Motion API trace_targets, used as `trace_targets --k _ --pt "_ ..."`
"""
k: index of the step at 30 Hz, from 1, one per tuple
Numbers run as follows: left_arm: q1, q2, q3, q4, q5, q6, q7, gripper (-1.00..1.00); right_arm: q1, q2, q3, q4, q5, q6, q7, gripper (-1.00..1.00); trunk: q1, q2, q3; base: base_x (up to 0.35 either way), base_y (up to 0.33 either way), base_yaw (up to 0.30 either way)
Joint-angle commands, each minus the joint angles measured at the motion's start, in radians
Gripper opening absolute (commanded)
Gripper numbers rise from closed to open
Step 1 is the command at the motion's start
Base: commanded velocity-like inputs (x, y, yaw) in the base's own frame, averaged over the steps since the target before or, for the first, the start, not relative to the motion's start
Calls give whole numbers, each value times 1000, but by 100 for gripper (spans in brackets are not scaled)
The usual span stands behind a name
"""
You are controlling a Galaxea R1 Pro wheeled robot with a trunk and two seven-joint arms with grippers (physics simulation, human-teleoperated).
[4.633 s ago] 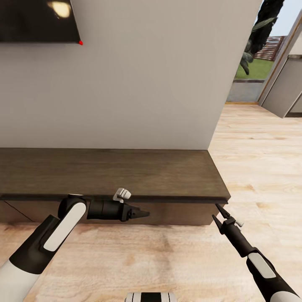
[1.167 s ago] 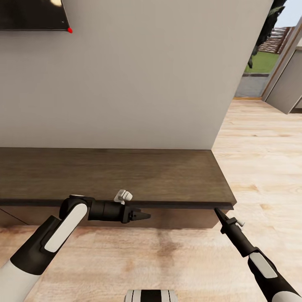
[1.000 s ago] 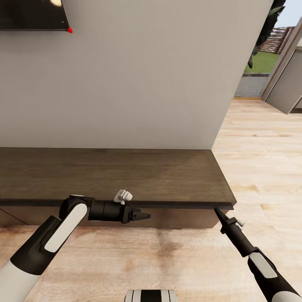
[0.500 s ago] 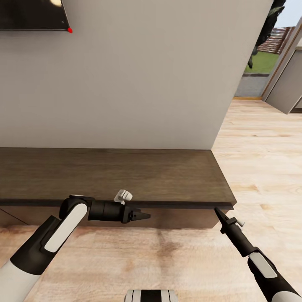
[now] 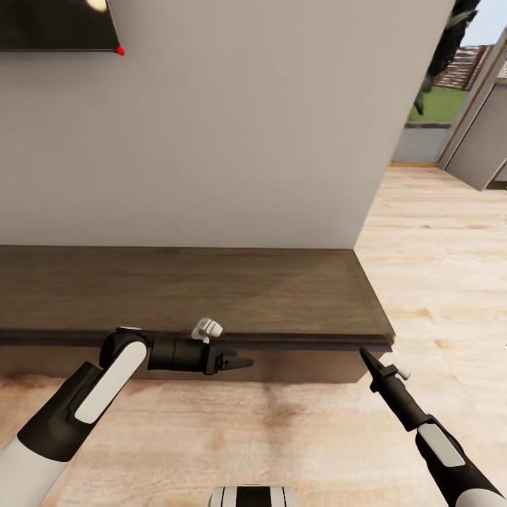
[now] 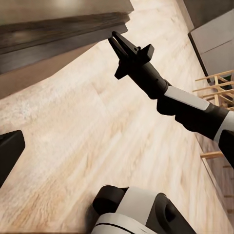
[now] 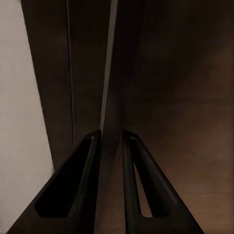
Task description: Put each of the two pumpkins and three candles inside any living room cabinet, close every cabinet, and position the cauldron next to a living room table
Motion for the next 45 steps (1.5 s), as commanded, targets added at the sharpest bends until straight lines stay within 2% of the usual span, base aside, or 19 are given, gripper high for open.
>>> trace_targets --k 1,17,45 --pt "-1 1 -1 0 -5 2 -6 100 1 0 2 2 2 4 -2 -100 0 0 -1 -205 0 0" --pt "0 1 -1 0 -5 2 -6 100 0 3 -1 -2 1 -1 7 -100 0 0 -1 -228 0 0" --pt "0 1 -1 0 -5 2 -6 100 1 3 -6 -2 0 1 9 -100 0 0 -1 -103 0 0"
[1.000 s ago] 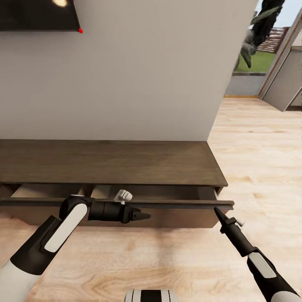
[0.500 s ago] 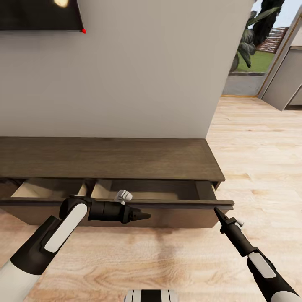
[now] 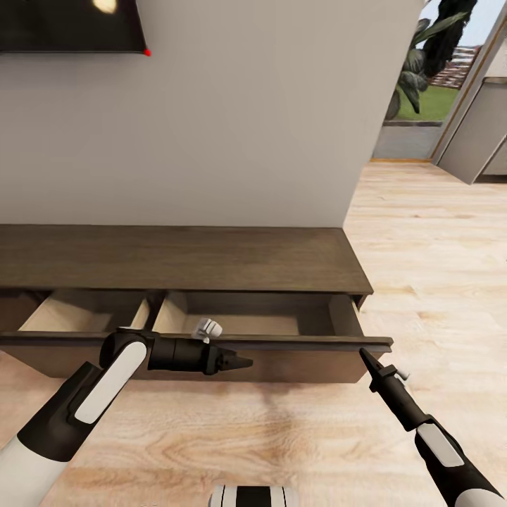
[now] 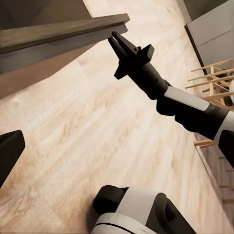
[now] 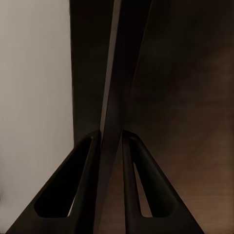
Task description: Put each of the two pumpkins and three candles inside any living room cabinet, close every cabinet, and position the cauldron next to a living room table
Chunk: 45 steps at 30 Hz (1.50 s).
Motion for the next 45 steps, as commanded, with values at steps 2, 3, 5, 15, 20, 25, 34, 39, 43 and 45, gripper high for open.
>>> trace_targets --k 2,3,5,15,20,25,34,39,43,45 --pt "0 1 0 0 -5 2 -6 100 0 0 -2 -1 -15 13 2 -100 -1 0 -1 -189 0 0" --pt "-1 1 0 0 -5 2 -6 100 0 0 -2 -1 -15 13 2 -100 -1 0 -1 -137 0 0" --pt "-1 1 0 0 -5 2 -6 100 0 0 -1 -1 -15 13 2 -100 -1 0 -1 -106 0 0" --pt "-1 1 0 0 -5 2 -6 100 0 -1 -1 -1 -15 13 3 -100 -1 0 -1 -121 0 0" --pt "-1 1 0 0 -5 2 -6 100 -1 0 2 -1 -15 13 3 -100 -1 0 -1 -76 0 0" --pt "-1 1 0 0 -5 2 -6 100 -1 -2 3 -1 -16 13 3 -100 -1 0 -1 -102 0 0" --pt "-1 1 0 0 -5 2 -6 100 -1 -2 4 -1 -14 13 4 -100 -1 0 -1 -47 0 0" --pt "-1 1 0 0 -5 2 -6 100 0 -2 4 -1 -15 13 5 -100 -1 0 -1 -35 0 0" --pt "-1 1 0 0 -5 2 -6 100 -1 -2 4 -1 -15 13 5 -100 -1 0 -1 -81 0 0" --pt "-1 1 0 0 -5 2 -6 100 0 -2 4 -1 -14 13 6 -100 -1 0 -1 -52 0 0"
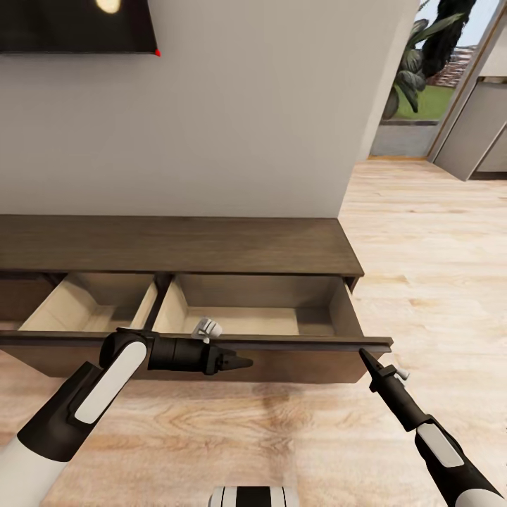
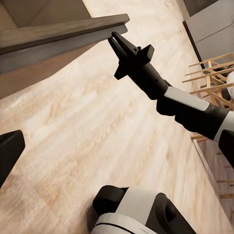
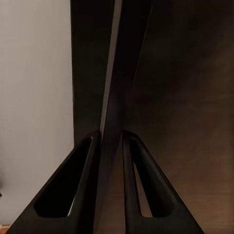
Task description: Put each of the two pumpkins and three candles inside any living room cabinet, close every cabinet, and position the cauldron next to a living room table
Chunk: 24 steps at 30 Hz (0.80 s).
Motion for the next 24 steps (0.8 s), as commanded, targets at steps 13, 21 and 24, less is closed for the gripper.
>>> trace_targets --k 13,21,24 --pt "-1 1 -1 0 -5 2 -6 100 0 0 -2 -2 -16 15 3 -100 0 0 -1 -83 0 0" --pt "-1 1 -1 0 -5 2 -6 100 0 0 -1 -3 -16 15 3 -100 0 0 -1 -45 0 0" --pt "-1 1 -1 0 -5 2 -6 100 -1 0 0 -3 -16 15 3 -100 0 0 -1 -84 0 0"
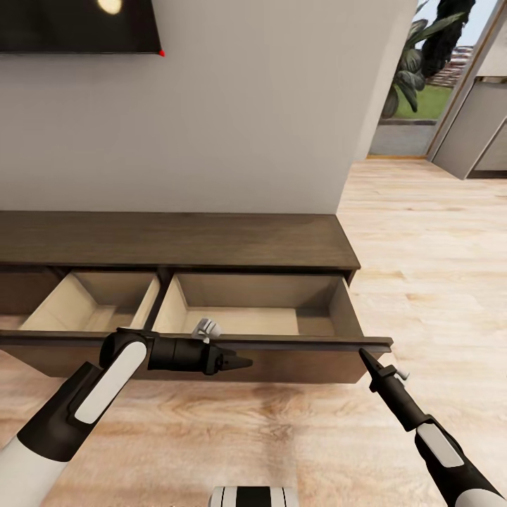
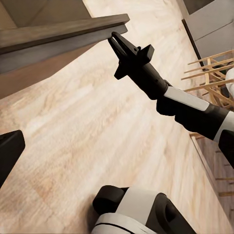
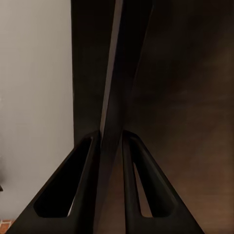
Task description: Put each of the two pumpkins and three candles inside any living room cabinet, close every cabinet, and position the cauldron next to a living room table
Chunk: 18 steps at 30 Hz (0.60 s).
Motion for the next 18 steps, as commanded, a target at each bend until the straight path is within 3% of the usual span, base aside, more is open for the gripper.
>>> trace_targets --k 1,8,9,18 --pt "-1 1 -1 0 -5 2 -6 100 -1 0 -1 -2 -18 17 2 -100 0 0 -1 -46 0 0" --pt "-1 1 -1 0 -5 2 -6 100 -1 0 -1 -2 -18 17 2 -100 0 0 -1 -13 0 0" --pt "0 1 -1 0 -5 2 -6 100 -1 0 -1 -2 -18 17 2 100 0 0 -1 -3 0 0" --pt "-1 1 -1 0 -5 2 -6 100 0 0 -1 -2 -18 17 2 100 0 0 -1 -6 0 0"
